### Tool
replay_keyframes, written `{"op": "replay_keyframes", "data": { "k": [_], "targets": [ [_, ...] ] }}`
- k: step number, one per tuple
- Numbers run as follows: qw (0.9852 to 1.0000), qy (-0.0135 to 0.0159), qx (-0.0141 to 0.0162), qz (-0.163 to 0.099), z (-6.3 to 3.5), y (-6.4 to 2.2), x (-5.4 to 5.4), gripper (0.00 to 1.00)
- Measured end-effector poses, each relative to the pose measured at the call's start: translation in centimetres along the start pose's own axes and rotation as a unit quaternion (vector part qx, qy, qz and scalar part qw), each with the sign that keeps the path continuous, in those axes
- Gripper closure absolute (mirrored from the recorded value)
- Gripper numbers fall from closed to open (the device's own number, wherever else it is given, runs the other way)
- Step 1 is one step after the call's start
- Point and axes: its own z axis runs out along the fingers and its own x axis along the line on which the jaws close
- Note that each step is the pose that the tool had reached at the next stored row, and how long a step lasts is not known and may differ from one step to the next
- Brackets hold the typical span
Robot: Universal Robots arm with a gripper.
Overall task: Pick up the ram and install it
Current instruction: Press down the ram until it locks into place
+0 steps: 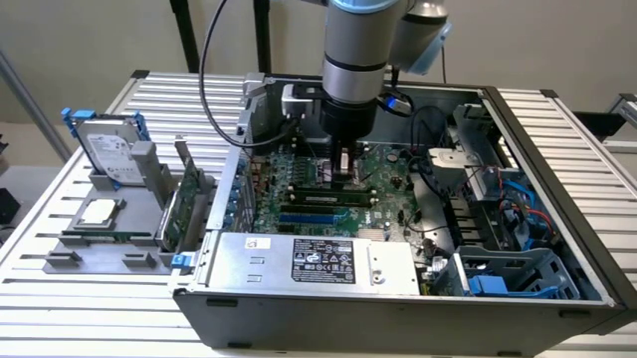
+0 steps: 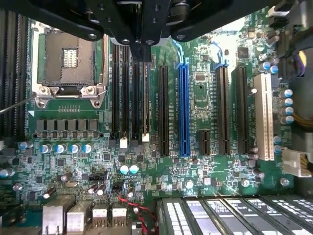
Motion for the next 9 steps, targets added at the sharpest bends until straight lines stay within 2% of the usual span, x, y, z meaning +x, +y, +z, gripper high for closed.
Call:
{"op": "replay_keyframes", "data": {
  "k": [3,9],
  "targets": [
    [1.0,-0.0005,0.0,0.0,-0.2,0.0,0.01,1.0],
    [1.0,-0.0051,-0.0002,0.0,-0.21,-0.01,0.01,1.0]
  ]
}}
